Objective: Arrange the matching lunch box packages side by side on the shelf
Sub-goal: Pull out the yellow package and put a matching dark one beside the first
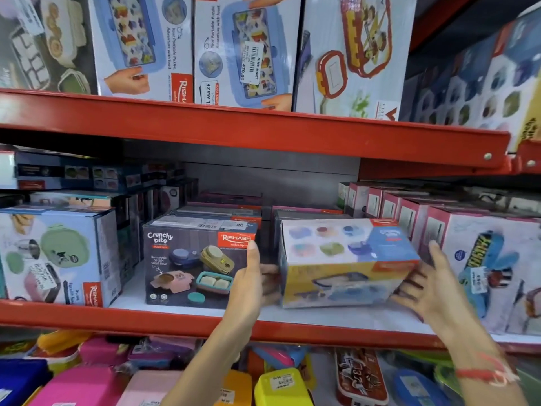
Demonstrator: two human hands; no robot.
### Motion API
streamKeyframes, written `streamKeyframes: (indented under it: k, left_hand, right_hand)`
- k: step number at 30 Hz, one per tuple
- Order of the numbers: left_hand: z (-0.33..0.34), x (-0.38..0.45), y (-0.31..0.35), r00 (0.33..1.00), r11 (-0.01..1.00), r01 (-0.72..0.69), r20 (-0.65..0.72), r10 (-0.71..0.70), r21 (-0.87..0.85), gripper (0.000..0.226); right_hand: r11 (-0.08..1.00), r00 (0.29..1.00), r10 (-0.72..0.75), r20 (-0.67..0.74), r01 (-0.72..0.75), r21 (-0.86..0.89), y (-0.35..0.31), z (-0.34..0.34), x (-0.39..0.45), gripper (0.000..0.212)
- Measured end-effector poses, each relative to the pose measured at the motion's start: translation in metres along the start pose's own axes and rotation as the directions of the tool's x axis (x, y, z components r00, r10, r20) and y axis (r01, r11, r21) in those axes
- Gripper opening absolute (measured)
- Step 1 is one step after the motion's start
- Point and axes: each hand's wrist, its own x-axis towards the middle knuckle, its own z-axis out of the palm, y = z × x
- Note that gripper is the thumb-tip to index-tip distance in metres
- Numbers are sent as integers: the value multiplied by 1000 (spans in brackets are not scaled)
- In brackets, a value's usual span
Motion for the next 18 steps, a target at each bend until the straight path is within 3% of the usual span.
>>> streamKeyframes:
  k: [4,8,10,12,14,18]
  left_hand:
    - [-1,3,8,999,997,-46,10,46,69,53]
    - [-1,4,14,991,993,-105,94,100,59,45]
    - [-2,4,14,986,991,-128,112,122,49,37]
    - [-3,8,11,984,988,-145,107,139,46,27]
    - [-4,11,6,984,986,-157,94,151,52,30]
    - [-2,14,-8,974,965,-227,45,223,131,40]
  right_hand:
    - [986,986,-158,43,160,-39,-15,-6,-5,70]
    - [960,962,-252,109,262,-98,-17,-7,-4,39]
    - [951,944,-281,176,298,-83,-14,-9,0,53]
    - [953,932,-273,238,295,-63,-10,-11,4,79]
    - [947,925,-268,270,304,-101,-2,-12,8,86]
    - [936,927,-290,240,327,-130,19,-15,21,51]
